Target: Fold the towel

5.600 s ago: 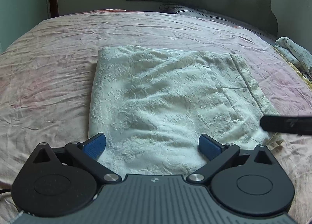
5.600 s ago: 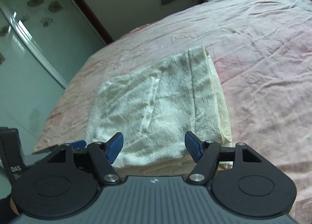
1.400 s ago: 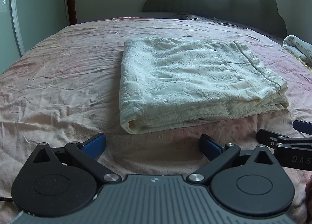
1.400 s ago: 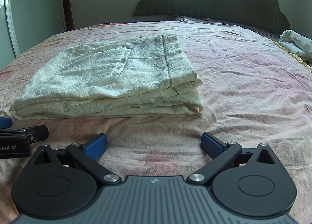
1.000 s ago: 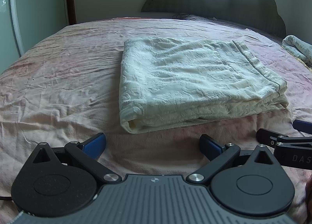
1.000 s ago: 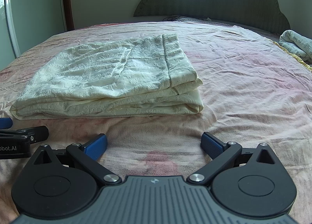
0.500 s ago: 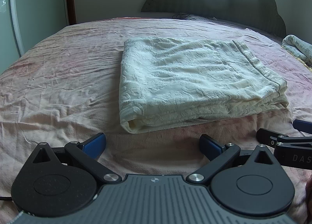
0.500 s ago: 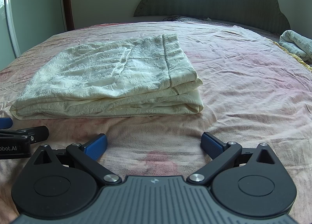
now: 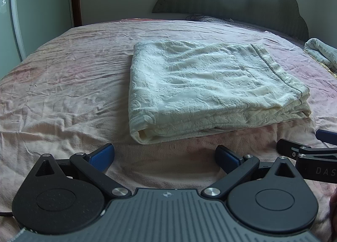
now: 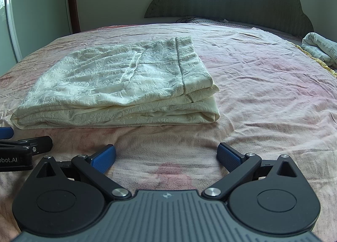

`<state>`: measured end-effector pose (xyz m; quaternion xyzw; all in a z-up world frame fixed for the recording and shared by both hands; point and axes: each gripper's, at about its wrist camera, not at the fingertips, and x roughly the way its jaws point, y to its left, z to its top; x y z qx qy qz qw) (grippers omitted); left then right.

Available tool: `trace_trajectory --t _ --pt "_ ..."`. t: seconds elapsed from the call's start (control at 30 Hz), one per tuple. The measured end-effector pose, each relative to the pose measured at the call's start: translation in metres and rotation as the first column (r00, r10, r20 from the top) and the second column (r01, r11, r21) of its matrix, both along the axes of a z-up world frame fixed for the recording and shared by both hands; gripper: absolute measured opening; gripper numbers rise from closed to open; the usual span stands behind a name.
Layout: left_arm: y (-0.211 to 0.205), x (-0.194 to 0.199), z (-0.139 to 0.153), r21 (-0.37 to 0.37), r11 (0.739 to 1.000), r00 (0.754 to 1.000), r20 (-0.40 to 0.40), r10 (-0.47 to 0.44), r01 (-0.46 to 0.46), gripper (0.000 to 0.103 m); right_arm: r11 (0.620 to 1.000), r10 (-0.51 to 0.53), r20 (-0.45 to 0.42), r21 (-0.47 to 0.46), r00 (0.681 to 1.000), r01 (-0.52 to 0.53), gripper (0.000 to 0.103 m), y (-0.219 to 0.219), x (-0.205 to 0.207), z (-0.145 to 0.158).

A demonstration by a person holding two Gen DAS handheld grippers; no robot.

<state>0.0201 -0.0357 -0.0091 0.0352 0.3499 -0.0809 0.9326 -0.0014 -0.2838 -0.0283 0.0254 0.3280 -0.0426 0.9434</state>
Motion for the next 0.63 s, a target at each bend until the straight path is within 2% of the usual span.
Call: trace_trajectory --t 0.37,0.63 --pt "0.0029 0.0012 0.0022 -0.019 1.0 1.0 0.0 -0.001 0.001 0.103 1.0 0.0 0.0 0.0 1.0 0.0 0.103 0.0003 -0.0001 0.0002" --pt "0.0026 0.0037 0.0009 0.007 1.0 1.0 -0.004 0.027 -0.027 0.103 1.0 0.0 0.001 0.0 1.0 0.0 0.103 -0.0001 -0.0001 0.0002"
